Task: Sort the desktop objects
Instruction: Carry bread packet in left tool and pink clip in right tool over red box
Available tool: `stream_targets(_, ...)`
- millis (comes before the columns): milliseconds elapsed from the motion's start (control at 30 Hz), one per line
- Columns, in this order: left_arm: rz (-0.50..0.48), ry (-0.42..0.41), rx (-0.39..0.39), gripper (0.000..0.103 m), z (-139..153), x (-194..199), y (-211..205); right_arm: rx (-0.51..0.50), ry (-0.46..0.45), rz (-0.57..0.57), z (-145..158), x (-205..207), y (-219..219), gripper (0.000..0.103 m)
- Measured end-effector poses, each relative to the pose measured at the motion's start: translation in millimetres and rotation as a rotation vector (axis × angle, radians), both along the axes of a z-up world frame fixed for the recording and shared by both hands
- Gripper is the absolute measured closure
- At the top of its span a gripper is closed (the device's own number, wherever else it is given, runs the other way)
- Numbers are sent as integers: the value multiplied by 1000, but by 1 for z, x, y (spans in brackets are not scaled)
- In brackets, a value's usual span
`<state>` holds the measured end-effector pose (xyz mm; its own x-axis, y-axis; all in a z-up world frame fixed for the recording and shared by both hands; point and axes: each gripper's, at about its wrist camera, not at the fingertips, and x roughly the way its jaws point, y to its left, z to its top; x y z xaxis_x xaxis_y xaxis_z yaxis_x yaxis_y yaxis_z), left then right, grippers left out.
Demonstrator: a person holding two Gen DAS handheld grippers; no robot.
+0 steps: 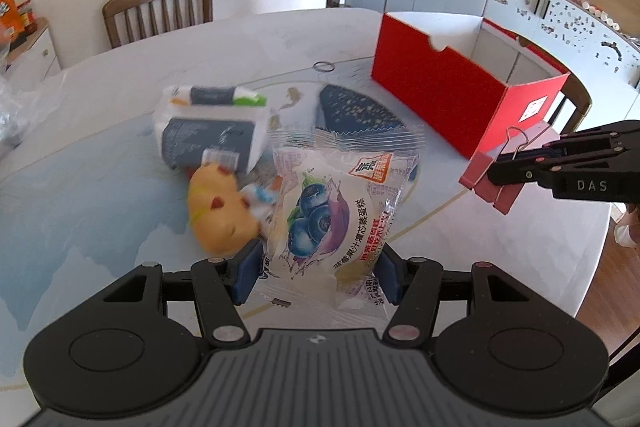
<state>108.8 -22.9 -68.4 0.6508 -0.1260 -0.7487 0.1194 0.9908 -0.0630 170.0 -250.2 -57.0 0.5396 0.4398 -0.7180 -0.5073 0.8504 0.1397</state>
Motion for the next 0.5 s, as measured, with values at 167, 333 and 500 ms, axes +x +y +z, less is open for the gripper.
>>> stream_targets(167, -29, -12, 2, 44, 12, 11, -15, 40, -15, -27, 18, 5, -15, 91)
stream_targets(333, -66, -13, 11, 44, 22, 27, -34, 63, -35, -51, 34, 13, -31, 91)
stream_targets(500, -101, -32, 17, 44, 32, 46, -57, 75, -58, -73, 46, 26, -47, 91)
